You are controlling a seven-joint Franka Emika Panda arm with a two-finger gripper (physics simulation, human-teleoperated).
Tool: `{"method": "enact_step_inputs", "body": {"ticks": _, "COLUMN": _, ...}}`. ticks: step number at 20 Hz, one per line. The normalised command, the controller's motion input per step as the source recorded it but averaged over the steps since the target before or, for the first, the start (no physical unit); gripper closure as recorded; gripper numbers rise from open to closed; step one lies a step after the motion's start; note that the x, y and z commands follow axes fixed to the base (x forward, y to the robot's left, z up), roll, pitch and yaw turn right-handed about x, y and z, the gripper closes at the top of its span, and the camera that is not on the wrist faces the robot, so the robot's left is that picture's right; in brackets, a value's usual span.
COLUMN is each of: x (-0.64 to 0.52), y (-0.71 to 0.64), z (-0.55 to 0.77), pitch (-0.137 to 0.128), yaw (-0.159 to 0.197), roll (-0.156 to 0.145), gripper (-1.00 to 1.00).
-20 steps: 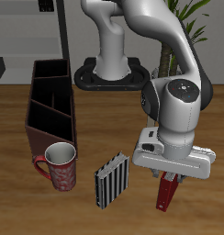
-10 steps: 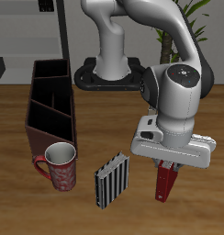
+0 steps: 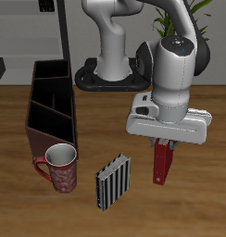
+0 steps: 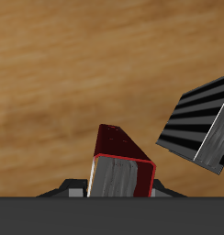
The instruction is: Place the red book into the right desk caddy's left compartment and place the red mug into the right desk caddy's right compartment
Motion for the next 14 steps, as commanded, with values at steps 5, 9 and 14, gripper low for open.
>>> {"method": "enact_step_inputs", "body": {"ticks": 5, "x": -0.29, "y": -0.29, "z": 0.23, "pitch": -0.008, "yaw": 0.015, "roll": -0.019, "gripper": 1.00}}
{"method": "enact_step_inputs", "body": {"ticks": 9, "x": -0.44, "y": -0.22, "z": 0.24, "pitch": -0.004, "yaw": 0.040, "roll": 0.027, "gripper": 1.00}}
{"method": "enact_step_inputs", "body": {"ticks": 14, "x": -0.70, "y": -0.21, "z": 0.33, "pitch": -0.016, "yaw": 0.061, "roll": 0.056, "gripper": 1.00}}
